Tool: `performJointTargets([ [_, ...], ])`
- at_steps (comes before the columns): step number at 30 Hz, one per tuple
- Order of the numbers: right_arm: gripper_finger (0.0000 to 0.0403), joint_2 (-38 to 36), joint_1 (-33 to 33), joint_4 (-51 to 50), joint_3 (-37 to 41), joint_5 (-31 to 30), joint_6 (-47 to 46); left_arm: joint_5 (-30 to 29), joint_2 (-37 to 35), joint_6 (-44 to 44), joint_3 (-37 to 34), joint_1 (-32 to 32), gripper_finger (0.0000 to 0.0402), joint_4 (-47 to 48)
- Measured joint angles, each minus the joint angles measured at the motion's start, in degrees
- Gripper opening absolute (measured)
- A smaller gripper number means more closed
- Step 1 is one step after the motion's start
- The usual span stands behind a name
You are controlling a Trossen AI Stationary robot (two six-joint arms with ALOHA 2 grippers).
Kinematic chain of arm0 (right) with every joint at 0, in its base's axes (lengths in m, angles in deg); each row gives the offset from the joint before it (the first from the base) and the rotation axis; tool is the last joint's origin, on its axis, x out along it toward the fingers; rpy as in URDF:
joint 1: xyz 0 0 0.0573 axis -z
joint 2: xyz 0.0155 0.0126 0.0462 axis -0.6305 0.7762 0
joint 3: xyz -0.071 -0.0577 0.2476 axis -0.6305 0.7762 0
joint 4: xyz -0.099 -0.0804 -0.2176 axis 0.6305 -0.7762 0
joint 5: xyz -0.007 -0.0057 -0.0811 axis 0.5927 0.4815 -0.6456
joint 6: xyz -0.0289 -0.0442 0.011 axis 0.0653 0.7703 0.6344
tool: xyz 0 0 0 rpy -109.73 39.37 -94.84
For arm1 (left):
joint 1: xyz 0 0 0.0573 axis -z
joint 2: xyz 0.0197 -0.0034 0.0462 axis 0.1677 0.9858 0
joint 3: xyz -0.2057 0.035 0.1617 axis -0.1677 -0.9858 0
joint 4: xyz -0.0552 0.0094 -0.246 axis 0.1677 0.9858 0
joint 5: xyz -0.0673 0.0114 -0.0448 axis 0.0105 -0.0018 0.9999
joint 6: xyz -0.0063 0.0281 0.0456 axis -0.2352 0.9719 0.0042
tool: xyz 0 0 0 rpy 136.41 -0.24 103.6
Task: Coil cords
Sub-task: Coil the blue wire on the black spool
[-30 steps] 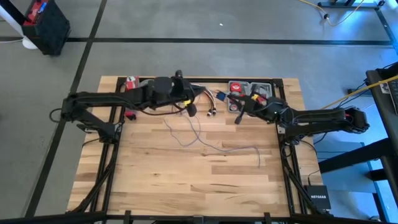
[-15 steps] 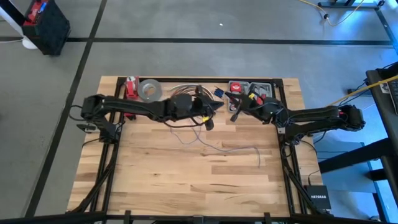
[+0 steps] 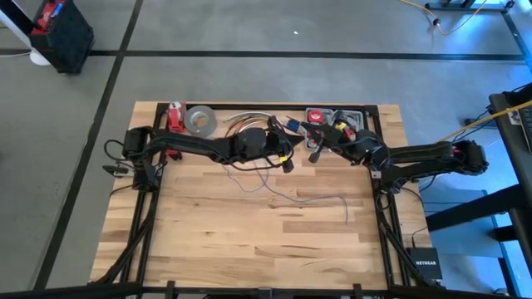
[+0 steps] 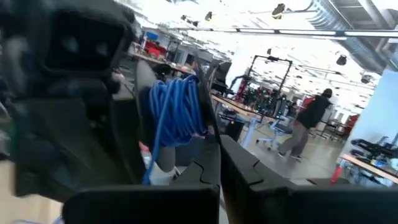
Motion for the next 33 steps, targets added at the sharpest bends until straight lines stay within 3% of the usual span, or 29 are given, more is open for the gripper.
performJointTargets([
  [11, 0.0000, -8.20, 0.00, -1.43, 0.08, 2.30, -0.91, 0.26, -0.22, 0.06, 0.26, -0.92, 0.0005, 2.96],
  [21, 0.0000, -11.85, 0.00, -9.73, -5.50, 3.48, -0.75, 0.00, -0.04, 0.69, 0.07, -0.93, 0.0005, 3.32],
  [33, 0.0000, -19.08, 0.07, -20.71, -8.26, 10.41, -3.92, 0.22, 0.06, 1.86, -0.04, -2.16, 0.0005, 5.11],
])
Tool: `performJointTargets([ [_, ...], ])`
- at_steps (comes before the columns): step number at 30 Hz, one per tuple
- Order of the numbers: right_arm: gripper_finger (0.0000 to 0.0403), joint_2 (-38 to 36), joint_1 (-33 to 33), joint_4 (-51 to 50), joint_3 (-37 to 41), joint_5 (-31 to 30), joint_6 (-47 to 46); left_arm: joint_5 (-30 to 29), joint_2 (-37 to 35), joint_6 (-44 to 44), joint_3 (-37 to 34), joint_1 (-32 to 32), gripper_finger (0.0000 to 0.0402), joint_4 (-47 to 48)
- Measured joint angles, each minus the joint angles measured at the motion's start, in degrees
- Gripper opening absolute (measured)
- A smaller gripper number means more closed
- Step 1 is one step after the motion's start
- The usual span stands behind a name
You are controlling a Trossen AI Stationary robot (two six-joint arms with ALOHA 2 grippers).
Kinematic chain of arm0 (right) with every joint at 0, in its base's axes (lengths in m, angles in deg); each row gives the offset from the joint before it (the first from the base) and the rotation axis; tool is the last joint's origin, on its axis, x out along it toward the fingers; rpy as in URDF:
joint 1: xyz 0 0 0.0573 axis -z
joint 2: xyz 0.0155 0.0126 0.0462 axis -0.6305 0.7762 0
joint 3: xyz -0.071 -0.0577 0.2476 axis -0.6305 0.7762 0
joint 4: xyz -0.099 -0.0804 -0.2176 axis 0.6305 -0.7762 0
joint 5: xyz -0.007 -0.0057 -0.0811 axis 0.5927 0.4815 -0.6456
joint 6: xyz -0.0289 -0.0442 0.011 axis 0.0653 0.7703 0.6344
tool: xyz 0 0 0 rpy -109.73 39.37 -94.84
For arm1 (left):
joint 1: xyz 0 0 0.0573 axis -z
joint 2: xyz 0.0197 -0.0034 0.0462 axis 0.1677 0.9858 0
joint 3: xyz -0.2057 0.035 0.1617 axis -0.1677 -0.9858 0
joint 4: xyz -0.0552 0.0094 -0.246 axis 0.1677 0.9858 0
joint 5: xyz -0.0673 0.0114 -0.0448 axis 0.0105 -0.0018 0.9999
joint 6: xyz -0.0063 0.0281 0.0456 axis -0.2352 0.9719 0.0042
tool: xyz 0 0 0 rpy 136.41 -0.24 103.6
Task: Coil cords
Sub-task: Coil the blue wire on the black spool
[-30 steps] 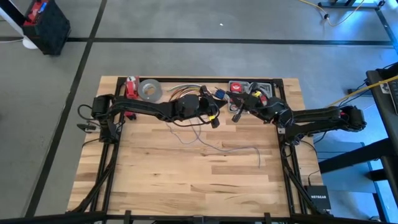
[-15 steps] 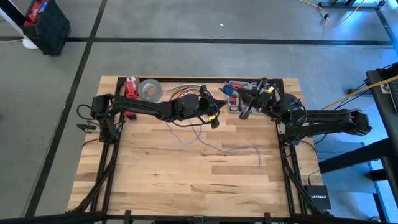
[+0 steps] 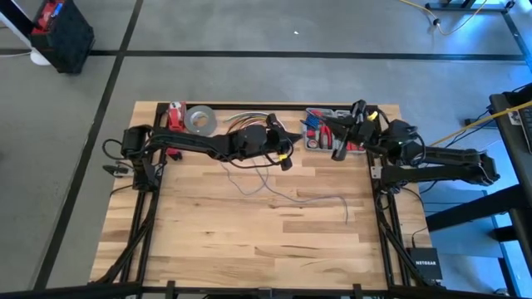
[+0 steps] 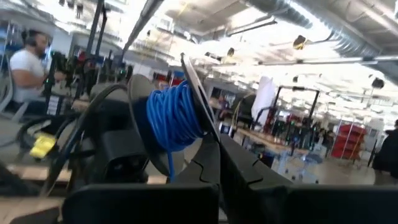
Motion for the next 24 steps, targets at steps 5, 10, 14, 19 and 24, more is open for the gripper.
performJointTargets([
  [5, 0.0000, -3.53, 0.00, -10.17, -0.09, 1.08, 0.84, -1.74, -2.20, 2.57, -0.26, -1.44, 0.0005, 4.15],
  [10, 0.0000, -4.76, 0.00, -16.63, -0.57, 2.43, 2.86, -5.07, -8.55, 5.28, -0.33, -2.82, 0.0005, 8.33],
  [14, 0.0000, -3.36, 0.00, -18.26, -0.57, 1.48, 4.15, -5.38, -13.68, 4.72, -0.34, -3.08, 0.0005, 10.38],
  [19, 0.0000, 0.69, -0.02, -18.07, -0.57, -1.64, 5.22, -5.20, -17.79, 2.73, -0.35, -2.31, 0.0005, 11.98],
  [24, 0.0000, 6.13, -0.05, -15.59, -0.52, -8.96, 8.05, -5.27, -19.51, 0.28, -0.33, -0.12, 0.0005, 12.23],
])
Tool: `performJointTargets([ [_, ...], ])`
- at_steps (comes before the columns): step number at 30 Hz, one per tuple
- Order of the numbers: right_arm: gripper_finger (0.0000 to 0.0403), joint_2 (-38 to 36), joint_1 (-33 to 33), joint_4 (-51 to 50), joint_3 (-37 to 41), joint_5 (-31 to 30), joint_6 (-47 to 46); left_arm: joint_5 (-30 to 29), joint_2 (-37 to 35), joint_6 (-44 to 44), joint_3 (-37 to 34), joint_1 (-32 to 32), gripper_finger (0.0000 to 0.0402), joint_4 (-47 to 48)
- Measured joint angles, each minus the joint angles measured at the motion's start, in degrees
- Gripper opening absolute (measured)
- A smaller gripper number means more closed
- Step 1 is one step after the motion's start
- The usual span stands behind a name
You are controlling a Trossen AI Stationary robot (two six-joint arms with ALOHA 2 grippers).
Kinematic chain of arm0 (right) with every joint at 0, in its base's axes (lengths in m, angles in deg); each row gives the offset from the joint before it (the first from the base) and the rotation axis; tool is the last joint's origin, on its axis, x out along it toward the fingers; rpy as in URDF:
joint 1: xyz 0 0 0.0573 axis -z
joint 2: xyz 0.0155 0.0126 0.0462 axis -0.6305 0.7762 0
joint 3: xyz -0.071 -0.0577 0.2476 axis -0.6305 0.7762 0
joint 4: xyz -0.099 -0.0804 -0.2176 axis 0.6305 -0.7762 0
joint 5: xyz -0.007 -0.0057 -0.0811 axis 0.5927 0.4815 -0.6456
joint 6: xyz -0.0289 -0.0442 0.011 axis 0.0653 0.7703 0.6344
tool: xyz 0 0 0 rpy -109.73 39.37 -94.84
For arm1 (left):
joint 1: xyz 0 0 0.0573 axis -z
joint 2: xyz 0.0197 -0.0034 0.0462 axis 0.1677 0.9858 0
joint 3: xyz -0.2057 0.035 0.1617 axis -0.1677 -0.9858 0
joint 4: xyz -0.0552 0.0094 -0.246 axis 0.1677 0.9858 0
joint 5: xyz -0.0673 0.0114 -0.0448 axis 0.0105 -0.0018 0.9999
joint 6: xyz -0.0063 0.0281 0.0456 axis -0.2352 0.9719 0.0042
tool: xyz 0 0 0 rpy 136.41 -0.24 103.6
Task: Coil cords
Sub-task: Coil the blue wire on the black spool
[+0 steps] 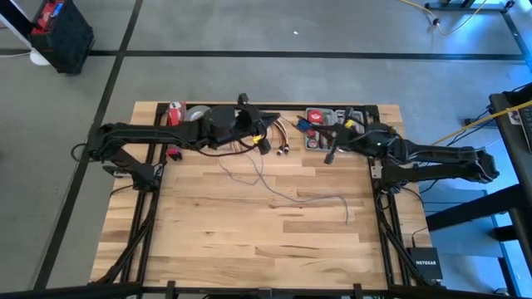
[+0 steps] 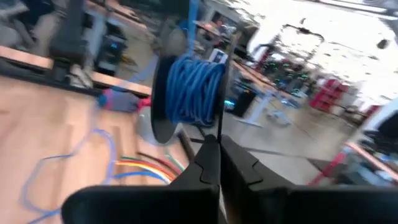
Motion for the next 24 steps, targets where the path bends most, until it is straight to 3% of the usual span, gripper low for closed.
performJointTargets([
  [12, 0.0000, 12.17, 0.05, 13.46, 0.15, -5.05, 1.60, 0.00, 3.08, -4.36, 0.15, 2.86, 0.0005, -3.75],
  [24, 0.0000, 14.79, 0.16, 19.20, 0.34, -8.21, 1.63, 0.38, 12.76, -3.27, 0.28, 3.58, 0.0005, -14.04],
])
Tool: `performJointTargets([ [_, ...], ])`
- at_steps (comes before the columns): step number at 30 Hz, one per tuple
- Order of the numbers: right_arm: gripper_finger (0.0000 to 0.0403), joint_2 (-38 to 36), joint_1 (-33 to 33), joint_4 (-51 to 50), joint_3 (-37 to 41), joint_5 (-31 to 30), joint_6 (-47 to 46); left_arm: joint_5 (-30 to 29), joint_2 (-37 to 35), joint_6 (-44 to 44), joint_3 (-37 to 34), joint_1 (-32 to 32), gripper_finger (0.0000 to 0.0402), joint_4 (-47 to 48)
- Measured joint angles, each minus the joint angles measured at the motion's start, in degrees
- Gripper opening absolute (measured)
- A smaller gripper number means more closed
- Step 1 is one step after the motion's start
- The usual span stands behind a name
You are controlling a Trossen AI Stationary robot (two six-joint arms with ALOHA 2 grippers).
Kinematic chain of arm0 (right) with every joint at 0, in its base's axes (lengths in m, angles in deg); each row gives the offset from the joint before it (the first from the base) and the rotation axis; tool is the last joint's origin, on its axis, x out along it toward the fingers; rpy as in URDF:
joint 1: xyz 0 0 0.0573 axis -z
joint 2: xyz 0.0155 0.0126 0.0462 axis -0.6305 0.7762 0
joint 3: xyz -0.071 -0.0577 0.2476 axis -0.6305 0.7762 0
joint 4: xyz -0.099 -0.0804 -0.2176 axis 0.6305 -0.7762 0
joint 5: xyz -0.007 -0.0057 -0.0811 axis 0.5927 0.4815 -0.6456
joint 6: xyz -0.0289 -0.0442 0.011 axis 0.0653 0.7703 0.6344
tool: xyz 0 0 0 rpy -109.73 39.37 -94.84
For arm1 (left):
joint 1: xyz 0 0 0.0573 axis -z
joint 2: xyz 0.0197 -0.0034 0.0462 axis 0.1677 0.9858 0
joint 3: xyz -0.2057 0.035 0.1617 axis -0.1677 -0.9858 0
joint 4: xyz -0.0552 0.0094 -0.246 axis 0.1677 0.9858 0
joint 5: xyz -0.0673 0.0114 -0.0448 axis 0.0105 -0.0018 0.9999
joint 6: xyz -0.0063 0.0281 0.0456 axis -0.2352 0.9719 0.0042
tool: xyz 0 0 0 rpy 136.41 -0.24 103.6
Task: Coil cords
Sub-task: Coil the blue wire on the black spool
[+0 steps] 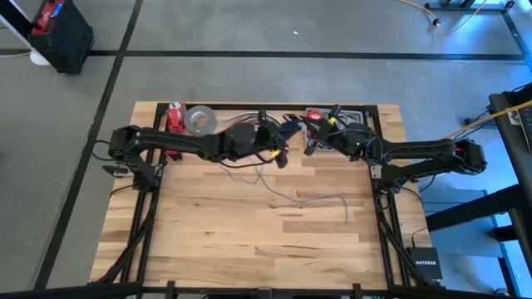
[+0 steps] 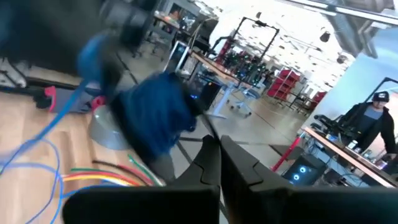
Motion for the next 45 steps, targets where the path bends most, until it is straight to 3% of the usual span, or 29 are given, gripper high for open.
performJointTargets([
  [8, 0.0000, -0.02, -0.11, 3.82, 0.00, 0.60, -0.24, 0.09, 3.58, 1.63, -0.04, -0.02, 0.0005, -1.95],
  [14, 0.0000, -0.02, -0.13, 0.01, -0.01, 0.61, 0.98, 0.08, 2.39, 2.78, -0.04, 0.33, 0.0005, -1.33],
  [21, 0.0000, -0.04, -0.17, -12.70, -0.03, 1.15, -0.11, -0.09, -0.80, 2.28, 0.07, 1.08, 0.0005, 7.39],
  [27, 0.0011, 0.00, -0.13, -28.85, -0.01, 3.60, -11.53, -0.04, -0.72, -1.09, 0.05, 1.07, 0.0005, 19.55],
  [32, 0.0046, 1.01, -0.12, -30.85, 0.47, 4.70, -16.84, -0.03, 0.30, -2.79, 0.01, 0.29, 0.0005, 22.36],
  [40, 0.0128, 1.86, -0.13, -37.20, 0.56, 20.29, -23.40, 0.00, 0.71, -2.75, 0.01, -0.04, 0.0005, 25.24],
  [45, 0.0155, 2.39, -0.83, -41.25, 1.78, 31.28, -26.11, 0.02, 0.71, -2.97, 0.01, -0.02, 0.0006, 25.16],
])
